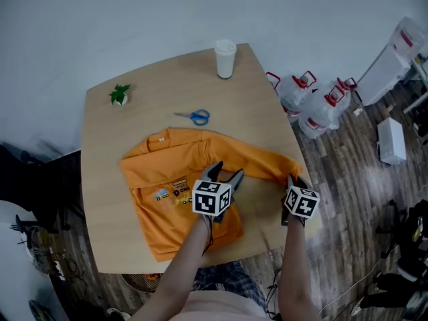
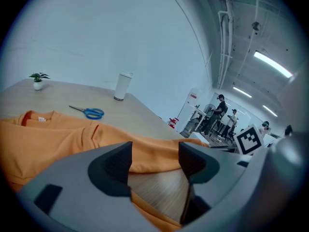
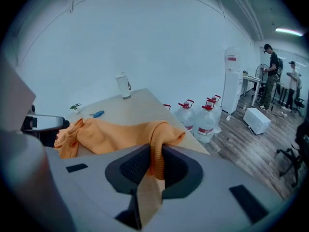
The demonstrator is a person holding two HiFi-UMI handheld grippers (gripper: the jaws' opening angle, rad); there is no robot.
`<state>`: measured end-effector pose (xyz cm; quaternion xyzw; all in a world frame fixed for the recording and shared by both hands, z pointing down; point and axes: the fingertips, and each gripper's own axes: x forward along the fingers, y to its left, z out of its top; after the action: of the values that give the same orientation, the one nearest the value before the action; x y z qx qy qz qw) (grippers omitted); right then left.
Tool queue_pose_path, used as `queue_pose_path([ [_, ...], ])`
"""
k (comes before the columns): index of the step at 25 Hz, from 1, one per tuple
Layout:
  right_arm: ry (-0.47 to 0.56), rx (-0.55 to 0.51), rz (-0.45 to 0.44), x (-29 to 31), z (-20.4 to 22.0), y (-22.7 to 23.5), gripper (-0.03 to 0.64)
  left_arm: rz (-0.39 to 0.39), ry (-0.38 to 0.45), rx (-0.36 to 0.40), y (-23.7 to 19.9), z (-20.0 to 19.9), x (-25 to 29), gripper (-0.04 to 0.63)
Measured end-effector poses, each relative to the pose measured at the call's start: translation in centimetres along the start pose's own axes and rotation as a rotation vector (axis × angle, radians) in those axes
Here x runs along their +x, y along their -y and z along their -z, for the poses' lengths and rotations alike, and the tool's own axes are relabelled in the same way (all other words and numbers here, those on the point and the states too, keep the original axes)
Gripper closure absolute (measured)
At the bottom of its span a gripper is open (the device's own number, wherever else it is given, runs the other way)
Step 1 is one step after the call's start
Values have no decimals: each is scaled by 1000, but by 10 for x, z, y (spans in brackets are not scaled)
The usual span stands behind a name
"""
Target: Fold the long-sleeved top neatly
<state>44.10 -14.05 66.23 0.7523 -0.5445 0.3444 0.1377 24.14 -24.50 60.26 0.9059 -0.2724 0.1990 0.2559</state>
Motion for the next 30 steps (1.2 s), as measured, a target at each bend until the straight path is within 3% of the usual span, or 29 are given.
queue_pose_path([
  [6,102,0,-60,-16,-53,-22,548,-68,46,-29,-27,-13,-22,294],
  [12,156,-64,-160,-17,-93,-75,548,-153,94,-73,-66,-21,-56,290],
  [19,189,-171,-324,-12,-119,-172,549,-259,140,-128,-117,-21,-101,289],
  [30,194,-345,-575,-6,-125,-342,548,-388,194,-210,-189,-7,-171,290],
])
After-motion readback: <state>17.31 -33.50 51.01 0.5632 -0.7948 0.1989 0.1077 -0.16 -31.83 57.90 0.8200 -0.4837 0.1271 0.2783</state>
